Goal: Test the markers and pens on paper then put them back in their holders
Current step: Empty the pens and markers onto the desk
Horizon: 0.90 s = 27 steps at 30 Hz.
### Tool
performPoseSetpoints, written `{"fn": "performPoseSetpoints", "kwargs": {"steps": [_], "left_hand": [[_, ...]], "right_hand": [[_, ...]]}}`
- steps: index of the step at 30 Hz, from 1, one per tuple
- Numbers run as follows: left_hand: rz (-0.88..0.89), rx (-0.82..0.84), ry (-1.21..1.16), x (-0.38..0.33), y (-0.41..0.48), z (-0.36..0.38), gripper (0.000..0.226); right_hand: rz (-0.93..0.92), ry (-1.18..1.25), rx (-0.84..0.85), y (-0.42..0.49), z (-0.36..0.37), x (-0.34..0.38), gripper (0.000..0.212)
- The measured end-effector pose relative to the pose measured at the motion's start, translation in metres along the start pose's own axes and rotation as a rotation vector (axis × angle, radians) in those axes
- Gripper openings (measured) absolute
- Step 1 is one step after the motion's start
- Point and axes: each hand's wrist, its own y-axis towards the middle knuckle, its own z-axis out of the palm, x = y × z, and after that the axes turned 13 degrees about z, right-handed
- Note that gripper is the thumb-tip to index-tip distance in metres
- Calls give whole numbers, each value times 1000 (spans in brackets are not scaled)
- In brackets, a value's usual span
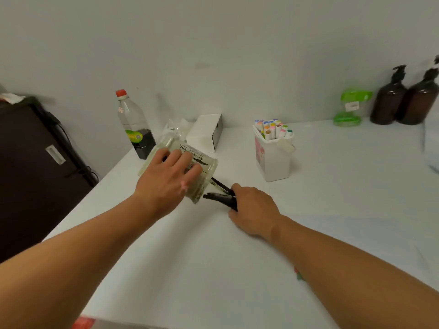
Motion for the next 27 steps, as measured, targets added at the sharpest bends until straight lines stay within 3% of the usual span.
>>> {"fn": "performPoseSetpoints", "kwargs": {"steps": [4,9,15,19,23,27], "left_hand": [[-175,35,-26,20,-6,18,42],[-405,-22,-147,28,15,51,50],[-936,-275,-722,17,53,93,55],[-1174,-335,-955,5,53,108,54],[-1352,-444,-1134,-2,42,115,55],[-1385,-458,-1163,-6,35,116,57]], "right_hand": [[-77,-66,70,12,-8,-13,27],[-246,-174,57,22,-3,-23,49],[-256,-214,76,17,-3,-24,86],[-264,-243,118,7,-3,-22,98],[-257,-226,118,-4,-2,-22,95],[-237,-206,106,-3,-4,-28,93]]}}
